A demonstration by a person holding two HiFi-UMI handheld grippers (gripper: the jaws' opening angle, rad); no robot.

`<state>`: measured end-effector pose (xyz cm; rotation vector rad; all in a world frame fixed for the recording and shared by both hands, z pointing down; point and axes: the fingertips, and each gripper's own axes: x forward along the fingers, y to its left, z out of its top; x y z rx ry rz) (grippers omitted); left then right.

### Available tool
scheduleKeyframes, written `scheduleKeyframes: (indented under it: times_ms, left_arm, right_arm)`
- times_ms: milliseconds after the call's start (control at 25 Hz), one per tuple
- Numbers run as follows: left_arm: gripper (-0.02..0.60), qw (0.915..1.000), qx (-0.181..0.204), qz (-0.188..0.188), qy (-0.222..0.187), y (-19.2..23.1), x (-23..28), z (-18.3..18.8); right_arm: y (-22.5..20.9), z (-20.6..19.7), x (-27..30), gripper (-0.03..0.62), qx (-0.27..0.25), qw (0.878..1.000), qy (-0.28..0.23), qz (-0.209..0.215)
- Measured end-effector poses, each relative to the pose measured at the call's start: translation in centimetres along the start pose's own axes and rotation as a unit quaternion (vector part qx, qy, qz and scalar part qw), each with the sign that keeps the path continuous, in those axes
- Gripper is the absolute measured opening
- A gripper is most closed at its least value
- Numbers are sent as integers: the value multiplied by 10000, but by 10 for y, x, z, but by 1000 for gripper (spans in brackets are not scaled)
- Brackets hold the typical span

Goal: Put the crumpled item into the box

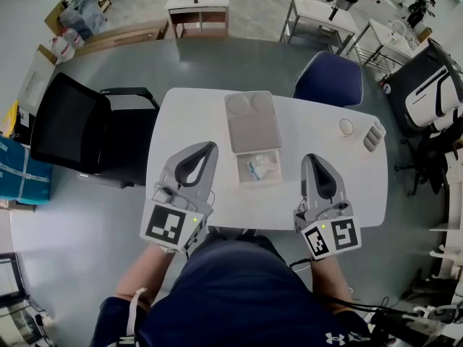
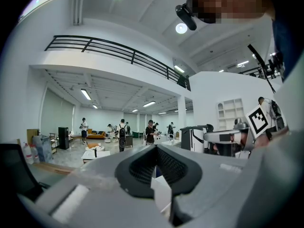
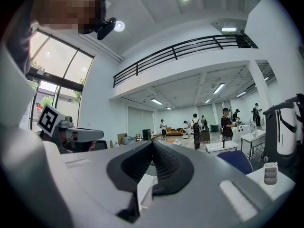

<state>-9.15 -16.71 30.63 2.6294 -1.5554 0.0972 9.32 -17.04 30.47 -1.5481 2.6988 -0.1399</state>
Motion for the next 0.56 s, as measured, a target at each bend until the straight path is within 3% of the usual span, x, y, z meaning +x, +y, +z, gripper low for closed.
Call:
scheduleKeyframes:
  times_ms: [560]
  left_arm:
    - [2, 9996, 262, 26, -43, -7, 5, 3]
  right_arm:
    - [-10, -2, -5, 2, 58, 10000, -20, 16]
